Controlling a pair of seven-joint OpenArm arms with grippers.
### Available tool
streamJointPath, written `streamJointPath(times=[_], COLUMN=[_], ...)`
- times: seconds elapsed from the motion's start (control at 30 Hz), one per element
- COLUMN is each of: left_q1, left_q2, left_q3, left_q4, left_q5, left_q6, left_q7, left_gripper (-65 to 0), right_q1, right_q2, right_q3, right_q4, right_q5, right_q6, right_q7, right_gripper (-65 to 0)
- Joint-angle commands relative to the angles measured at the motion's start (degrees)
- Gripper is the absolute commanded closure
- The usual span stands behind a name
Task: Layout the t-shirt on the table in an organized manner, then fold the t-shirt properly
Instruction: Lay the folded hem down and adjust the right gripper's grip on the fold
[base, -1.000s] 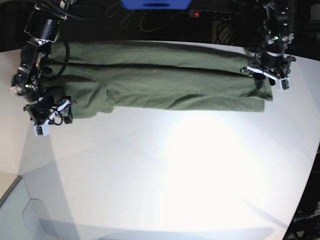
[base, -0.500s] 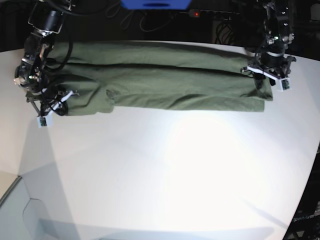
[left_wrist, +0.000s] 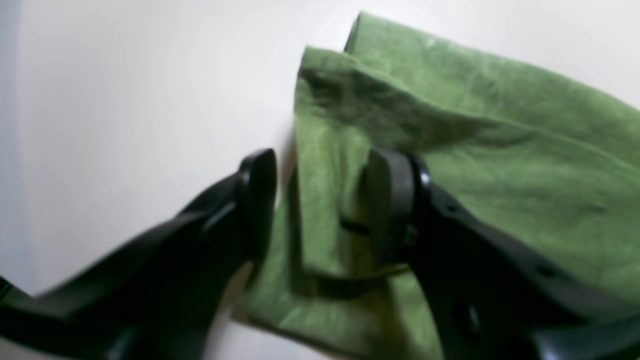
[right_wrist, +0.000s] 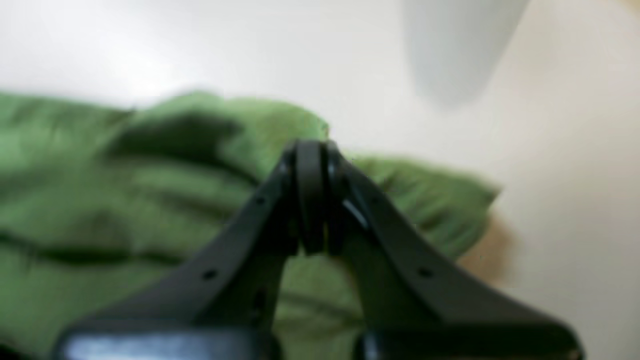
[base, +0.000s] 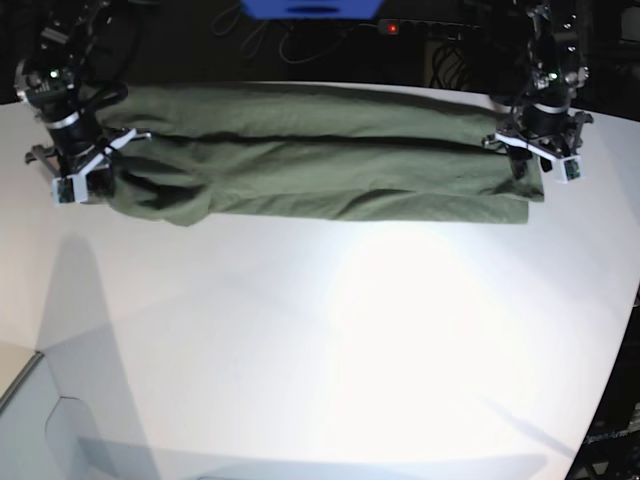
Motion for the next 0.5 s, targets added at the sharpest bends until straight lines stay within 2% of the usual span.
streamJointPath(times=[0.0,0.27,0.47], left_q1=[-0.25,-0.6,-0.69], left_q2=[-0.57,0.57,0.48], left_q3=[-0.32,-5.6,-6.39], left_q4=[1.02,1.02,1.02], left_q5=[-0.11,-0.19,-0.19], left_q6=[0.11,0.02,0.02], left_q7=[-1.19,-1.19,-1.19], left_gripper=[-28.9,-28.9,-28.9], right_q1=[-0.99,-2.93,-2.93], right_q2=[0.52,0.87,0.87], right_q3=[0.2,6.18,5.92], right_q4=[1.03,-0.38,-3.98], right_q5=[0.84,0.84,0.75], right_q6=[-0.04,0.05,0.05], right_q7=[1.46,1.55,1.55], right_gripper=[0.0,0.0,0.0])
